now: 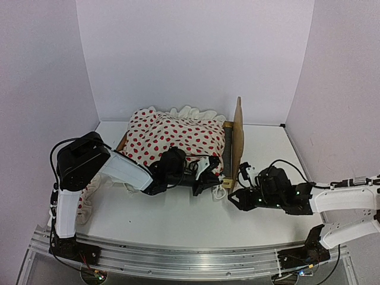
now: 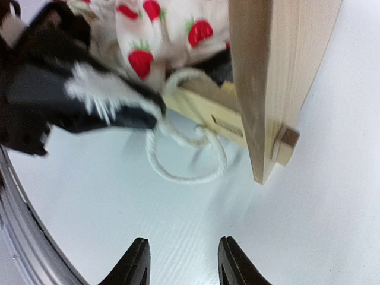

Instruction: Set up the pet bed

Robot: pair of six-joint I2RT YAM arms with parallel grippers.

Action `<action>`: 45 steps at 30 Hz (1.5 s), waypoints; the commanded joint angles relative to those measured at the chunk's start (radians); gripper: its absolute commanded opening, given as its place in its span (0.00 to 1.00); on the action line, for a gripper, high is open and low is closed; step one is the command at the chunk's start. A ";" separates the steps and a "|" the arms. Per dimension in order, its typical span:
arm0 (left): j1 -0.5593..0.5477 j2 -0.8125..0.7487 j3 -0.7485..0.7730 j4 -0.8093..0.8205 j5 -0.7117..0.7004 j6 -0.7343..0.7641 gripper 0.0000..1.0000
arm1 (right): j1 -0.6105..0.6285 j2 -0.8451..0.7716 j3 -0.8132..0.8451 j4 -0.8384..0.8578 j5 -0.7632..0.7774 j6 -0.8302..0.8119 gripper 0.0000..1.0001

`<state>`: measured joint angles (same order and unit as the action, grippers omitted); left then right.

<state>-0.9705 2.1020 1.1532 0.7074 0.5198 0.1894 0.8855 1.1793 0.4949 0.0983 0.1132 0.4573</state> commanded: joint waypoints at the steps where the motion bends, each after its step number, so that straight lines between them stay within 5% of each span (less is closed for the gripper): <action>1: 0.026 -0.050 0.043 0.008 -0.020 0.005 0.00 | 0.070 0.050 -0.110 0.244 0.071 -0.056 0.39; 18: 0.052 -0.080 0.047 0.025 -0.012 0.034 0.00 | 0.209 0.752 -0.088 1.132 0.562 -0.136 0.45; 32: 0.061 -0.081 0.031 0.055 0.004 0.021 0.00 | 0.209 0.981 0.096 1.173 0.731 -0.076 0.47; 40: 0.070 -0.090 0.024 0.061 0.004 0.009 0.00 | 0.210 0.993 0.082 1.173 0.777 -0.060 0.02; 45: 0.090 -0.131 0.049 0.016 0.033 -0.008 0.00 | 0.215 0.858 -0.043 1.115 0.688 -0.014 0.00</action>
<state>-0.9050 2.0669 1.1650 0.7072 0.5225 0.2021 1.0920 2.1413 0.5403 1.2632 0.8472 0.3899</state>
